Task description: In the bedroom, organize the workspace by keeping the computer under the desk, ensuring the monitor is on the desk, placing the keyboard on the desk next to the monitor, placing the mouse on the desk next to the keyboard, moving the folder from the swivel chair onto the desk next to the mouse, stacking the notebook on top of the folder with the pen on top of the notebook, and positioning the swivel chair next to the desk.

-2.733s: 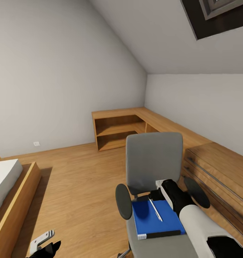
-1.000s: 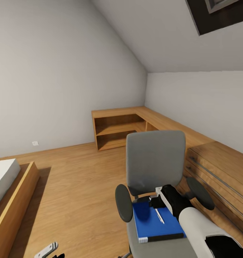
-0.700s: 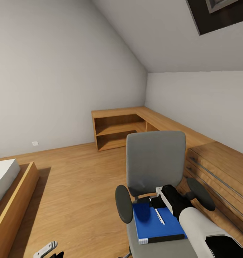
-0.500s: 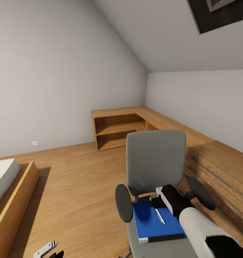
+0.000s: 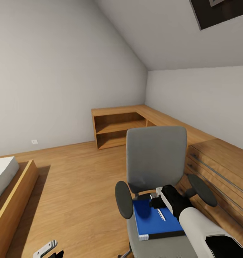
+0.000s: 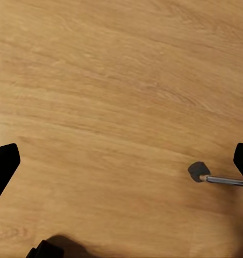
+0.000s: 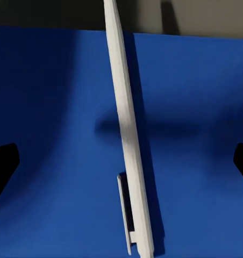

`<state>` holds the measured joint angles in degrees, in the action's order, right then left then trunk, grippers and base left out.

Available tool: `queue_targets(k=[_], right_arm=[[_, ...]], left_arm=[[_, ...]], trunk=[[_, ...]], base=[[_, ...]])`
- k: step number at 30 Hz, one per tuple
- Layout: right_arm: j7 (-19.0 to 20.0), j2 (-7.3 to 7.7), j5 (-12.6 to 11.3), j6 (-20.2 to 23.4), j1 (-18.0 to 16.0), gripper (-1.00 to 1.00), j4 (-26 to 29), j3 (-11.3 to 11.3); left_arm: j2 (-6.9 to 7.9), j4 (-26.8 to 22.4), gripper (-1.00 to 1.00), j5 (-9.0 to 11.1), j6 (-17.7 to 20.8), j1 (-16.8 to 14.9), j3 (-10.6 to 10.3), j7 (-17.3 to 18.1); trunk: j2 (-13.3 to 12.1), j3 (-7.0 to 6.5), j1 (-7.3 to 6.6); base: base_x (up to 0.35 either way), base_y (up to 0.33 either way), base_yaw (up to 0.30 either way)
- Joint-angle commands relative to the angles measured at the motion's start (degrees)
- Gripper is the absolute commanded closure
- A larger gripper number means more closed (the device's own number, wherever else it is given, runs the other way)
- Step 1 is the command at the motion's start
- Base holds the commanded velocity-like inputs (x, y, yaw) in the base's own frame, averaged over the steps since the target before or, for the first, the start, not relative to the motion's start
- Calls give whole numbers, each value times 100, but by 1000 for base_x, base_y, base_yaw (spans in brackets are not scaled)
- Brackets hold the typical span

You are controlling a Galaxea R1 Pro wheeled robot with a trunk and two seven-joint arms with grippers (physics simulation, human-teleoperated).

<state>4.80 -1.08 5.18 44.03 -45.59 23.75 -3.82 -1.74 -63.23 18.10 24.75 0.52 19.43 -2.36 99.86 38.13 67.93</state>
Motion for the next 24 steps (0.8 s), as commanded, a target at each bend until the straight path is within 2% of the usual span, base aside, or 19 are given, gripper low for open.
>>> queue_targets(k=[1, 4, 11, 20, 24], right_arm=[[51, 4, 56, 27, -3, -100, 4, -19], [60, 9, 45, 33, -3, -100, 2, -16], [63, 10, 52, 30, -3, -100, -1, -14], [65, 11, 43, 31, -3, -100, -26, -13], [65, 11, 37, 29, -3, -100, -27, -13]], left_arm=[[-3, -14, -100, 61, 32, 1, 8, -23], [-3, -14, -100, 62, 33, 1, 8, -22], [-6, -14, -100, 62, 35, 1, 8, -19], [-2, -14, -100, 62, 39, 1, 8, -34], [-2, -14, -100, 62, 39, 1, 8, -36]], trunk=[[44, 23, 23], [165, 77, 88], [165, 77, 88], [525, 239, 286], [525, 239, 286]], base=[[0, 0, 0], [0, 0, 0], [0, 0, 0], [0, 0, 0], [0, 0, 0]])
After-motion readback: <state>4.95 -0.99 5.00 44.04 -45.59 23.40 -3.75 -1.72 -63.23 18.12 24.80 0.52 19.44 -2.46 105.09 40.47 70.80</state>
